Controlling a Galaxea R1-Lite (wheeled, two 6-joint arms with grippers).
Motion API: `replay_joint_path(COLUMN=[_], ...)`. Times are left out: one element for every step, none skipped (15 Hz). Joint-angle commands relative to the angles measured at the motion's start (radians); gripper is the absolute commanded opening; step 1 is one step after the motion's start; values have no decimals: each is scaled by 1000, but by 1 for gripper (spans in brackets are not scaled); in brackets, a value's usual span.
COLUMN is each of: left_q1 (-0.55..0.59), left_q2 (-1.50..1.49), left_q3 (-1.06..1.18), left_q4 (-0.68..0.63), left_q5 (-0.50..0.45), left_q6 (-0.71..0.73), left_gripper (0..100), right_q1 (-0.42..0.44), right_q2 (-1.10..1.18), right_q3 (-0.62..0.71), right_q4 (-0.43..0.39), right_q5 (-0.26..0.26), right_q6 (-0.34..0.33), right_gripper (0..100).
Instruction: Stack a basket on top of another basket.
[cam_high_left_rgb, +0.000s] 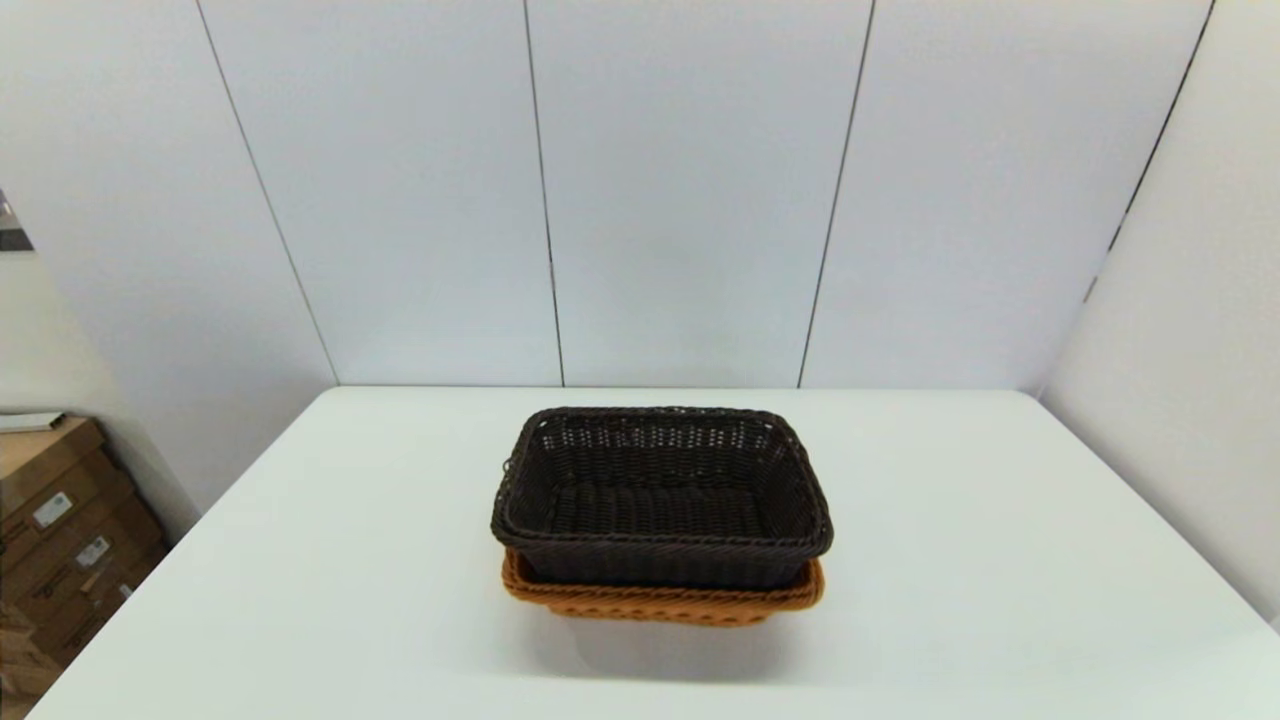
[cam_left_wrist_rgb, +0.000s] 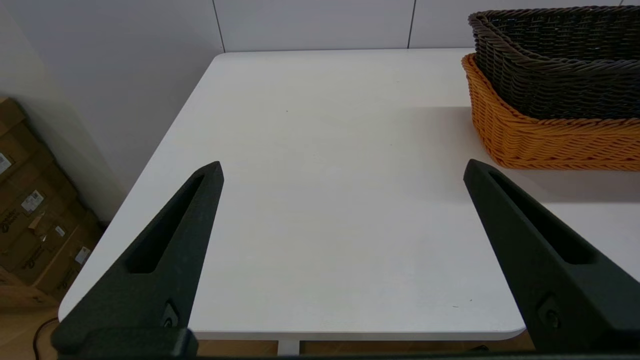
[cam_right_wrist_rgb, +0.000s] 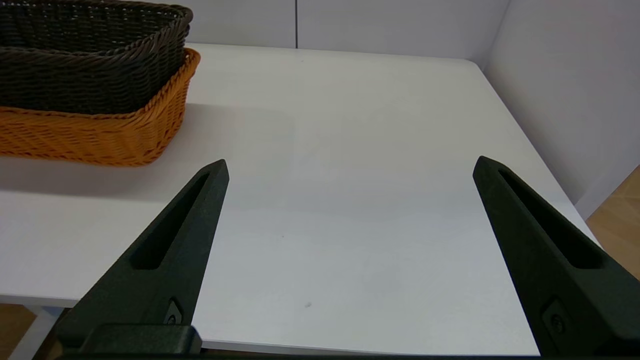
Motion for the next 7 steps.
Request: replay_joint_path(left_q1=[0,0,0,0,0,0,0], left_q2=[-2,-2,-2,-3,-2,-2,-2], left_q3=[-1,1,1,1,1,1,1], left_q4=[1,1,1,1,1,1,1], left_q5=[0,0,0,0,0,0,0], left_q6=[0,0,0,0,0,0,0], left_gripper=[100,100,100,100,100,100,100], right_q1=[0,0,0,0,0,0,0], right_q2=[0,0,0,0,0,0,0], right_q3=[0,0,0,0,0,0,2], right_q4=[0,0,0,0,0,0,0], right_q5=[1,-4,-13,-12,-12,-13,-12], right_q6=[-1,7,12,13,10,10,10], right_gripper=[100,100,100,100,100,100,100])
